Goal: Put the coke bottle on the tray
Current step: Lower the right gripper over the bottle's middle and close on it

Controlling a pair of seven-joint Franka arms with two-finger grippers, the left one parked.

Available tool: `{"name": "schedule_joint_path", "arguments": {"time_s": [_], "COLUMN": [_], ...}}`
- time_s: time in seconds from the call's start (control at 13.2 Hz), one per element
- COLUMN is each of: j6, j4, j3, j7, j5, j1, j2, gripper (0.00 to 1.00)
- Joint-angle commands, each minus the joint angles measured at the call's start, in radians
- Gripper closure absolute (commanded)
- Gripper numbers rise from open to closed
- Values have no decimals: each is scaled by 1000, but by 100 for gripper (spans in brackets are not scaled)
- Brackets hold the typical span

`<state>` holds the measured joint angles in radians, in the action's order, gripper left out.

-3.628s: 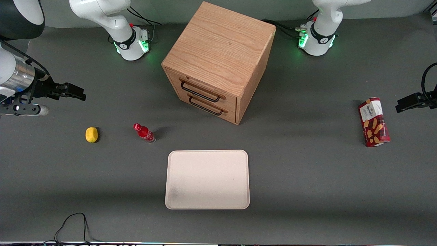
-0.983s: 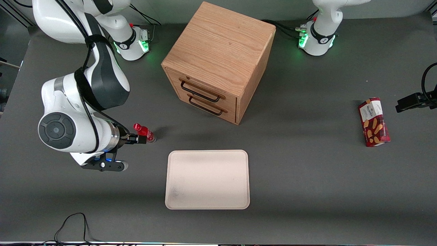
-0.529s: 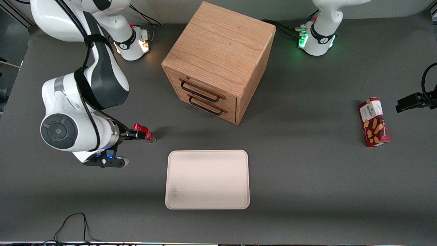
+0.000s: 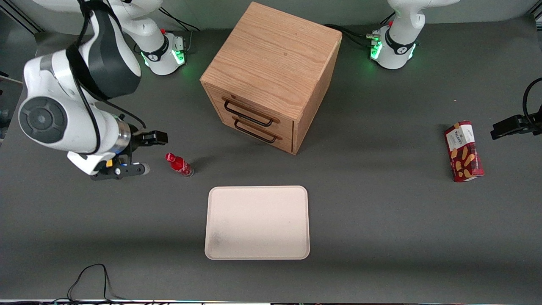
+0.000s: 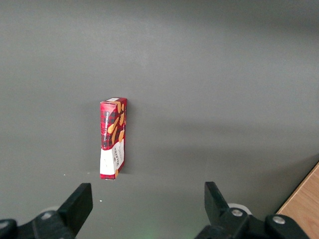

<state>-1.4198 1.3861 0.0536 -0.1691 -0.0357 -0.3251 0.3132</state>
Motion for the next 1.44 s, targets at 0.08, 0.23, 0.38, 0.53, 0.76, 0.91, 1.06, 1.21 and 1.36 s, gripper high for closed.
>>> {"name": "schedule_joint_path", "arguments": {"time_s": [0.08, 0.23, 0.38, 0.53, 0.76, 0.91, 1.06, 1.21, 1.36], "j6": [-48, -102, -189, -267, -405, -488, -554, -608, -636], "j4": [140, 192, 252, 307, 401, 453, 505, 536, 536], "j3": [2, 2, 2, 0, 0, 2, 0, 0, 0], "j7": [31, 31, 31, 33, 33, 34, 34, 34, 34], "j5": [-3, -4, -3, -3, -3, -3, 2, 7, 10], "j1": [-2, -2, -3, -3, -3, -3, -5, -5, -6], "j2": [-100, -103, -103, -100, -98, -89, -89, -82, -57], "gripper": [0, 0, 0, 0, 0, 0, 0, 0, 0]}}
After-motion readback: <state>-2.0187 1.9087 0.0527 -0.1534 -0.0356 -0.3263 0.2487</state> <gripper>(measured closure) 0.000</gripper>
